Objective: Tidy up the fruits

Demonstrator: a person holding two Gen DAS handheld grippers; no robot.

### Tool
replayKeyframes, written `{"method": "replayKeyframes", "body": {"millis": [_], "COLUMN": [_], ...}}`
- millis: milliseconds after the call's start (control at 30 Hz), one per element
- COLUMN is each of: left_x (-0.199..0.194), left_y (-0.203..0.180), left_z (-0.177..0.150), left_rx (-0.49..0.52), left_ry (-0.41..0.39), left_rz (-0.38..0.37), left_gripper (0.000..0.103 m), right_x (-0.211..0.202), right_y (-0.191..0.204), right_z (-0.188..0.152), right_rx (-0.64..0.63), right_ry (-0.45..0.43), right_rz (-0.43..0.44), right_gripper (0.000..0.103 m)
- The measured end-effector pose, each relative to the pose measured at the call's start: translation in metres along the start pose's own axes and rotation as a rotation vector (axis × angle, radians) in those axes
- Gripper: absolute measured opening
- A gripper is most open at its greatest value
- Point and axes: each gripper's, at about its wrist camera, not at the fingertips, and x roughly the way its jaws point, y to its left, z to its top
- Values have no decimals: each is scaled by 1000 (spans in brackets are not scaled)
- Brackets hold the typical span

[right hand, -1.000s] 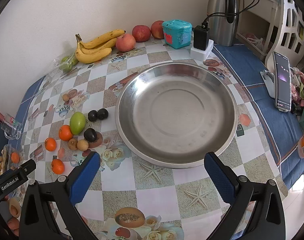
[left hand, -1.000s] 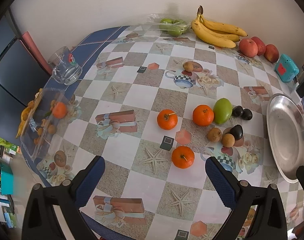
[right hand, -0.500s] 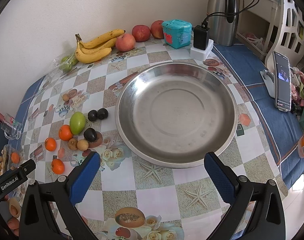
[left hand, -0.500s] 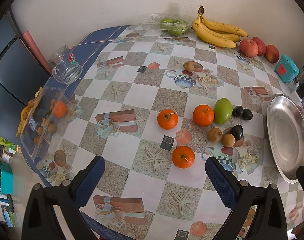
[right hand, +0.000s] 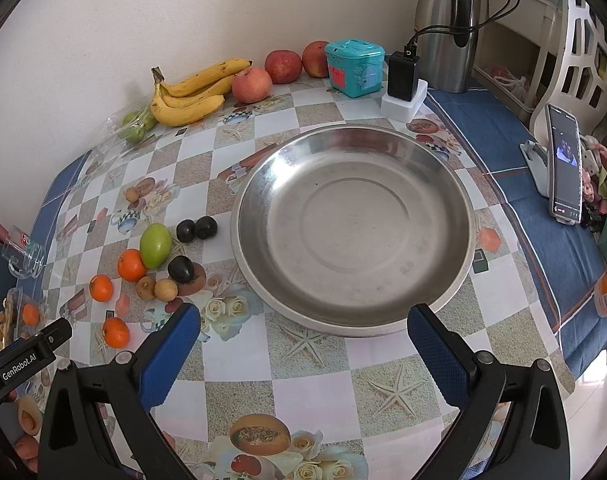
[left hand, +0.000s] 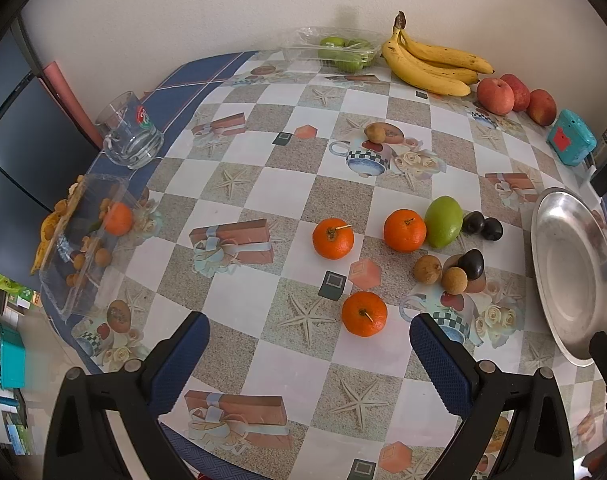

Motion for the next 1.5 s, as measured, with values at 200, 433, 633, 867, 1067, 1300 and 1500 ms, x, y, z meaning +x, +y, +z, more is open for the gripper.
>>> {"method": "replayKeyframes", "body": {"millis": [200, 433, 633, 867, 1067, 1300, 1500], "left_x": [0, 0, 0, 0, 1, 1, 1], "left_y": [0, 1, 0, 0, -2, 12, 34], "left_z": [0, 0, 0, 0, 0, 13, 28], "left_rx": [0, 1, -1, -2, 0, -27, -57], "left_ry": [0, -1, 0, 0, 4, 12, -4], "left_rz": [0, -1, -1, -1, -5, -24, -44], "left_gripper": [102, 102, 102, 102, 102, 102, 103], "right_x": [0, 0, 0, 2, 3, 5, 7], "right_y": [1, 1, 2, 3, 5, 12, 32], "right_z": [0, 0, -1, -1, 0, 3, 10], "right_rx": [0, -1, -1, -9, -16, -24, -55], "right_ry": [-1, 0, 2, 6, 11, 18, 5], "right_rz": [-1, -1, 0, 3, 8, 31, 90], "right_gripper": [103, 103, 103, 103, 103, 103, 103]}}
